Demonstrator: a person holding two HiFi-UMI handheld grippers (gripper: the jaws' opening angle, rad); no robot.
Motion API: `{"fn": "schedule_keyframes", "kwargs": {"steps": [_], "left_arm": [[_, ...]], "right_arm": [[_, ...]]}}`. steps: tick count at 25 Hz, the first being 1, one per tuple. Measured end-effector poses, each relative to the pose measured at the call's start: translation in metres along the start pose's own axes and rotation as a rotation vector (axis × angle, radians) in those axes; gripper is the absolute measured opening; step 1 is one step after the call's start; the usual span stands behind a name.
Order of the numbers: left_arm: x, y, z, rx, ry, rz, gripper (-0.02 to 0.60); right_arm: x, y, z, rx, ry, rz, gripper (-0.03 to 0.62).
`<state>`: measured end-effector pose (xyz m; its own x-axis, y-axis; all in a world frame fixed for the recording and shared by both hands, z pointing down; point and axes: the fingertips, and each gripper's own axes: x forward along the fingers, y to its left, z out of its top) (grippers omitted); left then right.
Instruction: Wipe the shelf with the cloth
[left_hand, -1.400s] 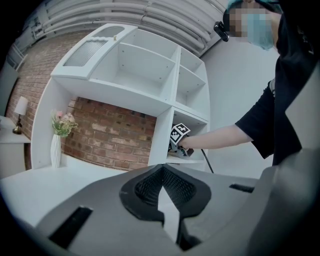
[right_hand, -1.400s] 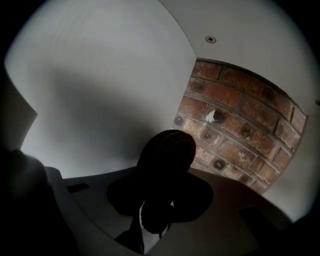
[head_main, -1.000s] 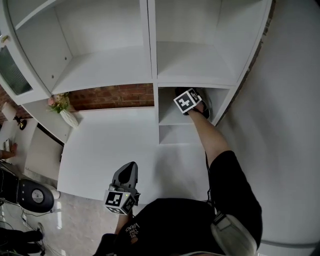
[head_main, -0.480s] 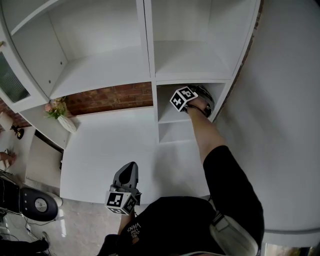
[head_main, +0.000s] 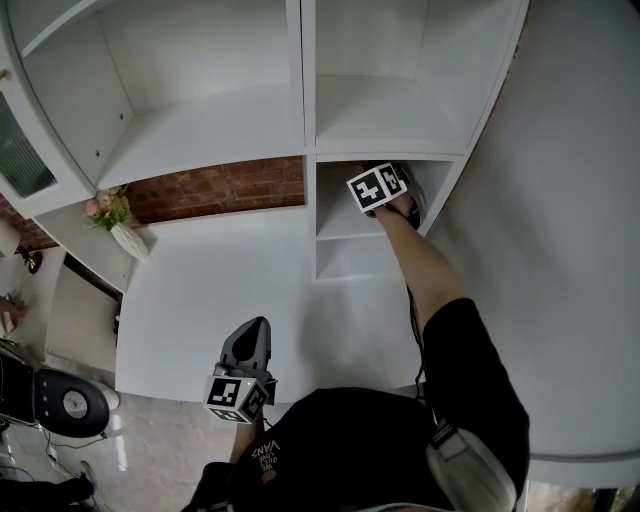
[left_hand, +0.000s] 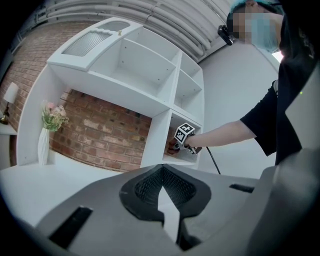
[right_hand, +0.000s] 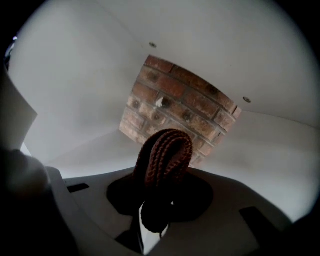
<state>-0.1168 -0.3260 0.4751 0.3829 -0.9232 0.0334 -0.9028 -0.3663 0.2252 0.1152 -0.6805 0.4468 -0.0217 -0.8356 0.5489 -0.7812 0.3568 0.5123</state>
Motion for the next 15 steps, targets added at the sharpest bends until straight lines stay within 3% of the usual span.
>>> {"fn": "schedule_keyframes", "kwargs": {"steps": [8, 15], "left_arm": [[0.011, -0.02, -0.002, 0.007, 0.029, -0.095, 0.006], [0.004, -0.025, -0.005, 0.002, 0.042, -0.108, 0.006]], "right_arm": [[-0.052, 0.072, 0.043, 0.11, -0.228, 0.258, 0.091], [-0.057, 0.125, 0.042, 0.072, -0.199, 0.374, 0.092]]}}
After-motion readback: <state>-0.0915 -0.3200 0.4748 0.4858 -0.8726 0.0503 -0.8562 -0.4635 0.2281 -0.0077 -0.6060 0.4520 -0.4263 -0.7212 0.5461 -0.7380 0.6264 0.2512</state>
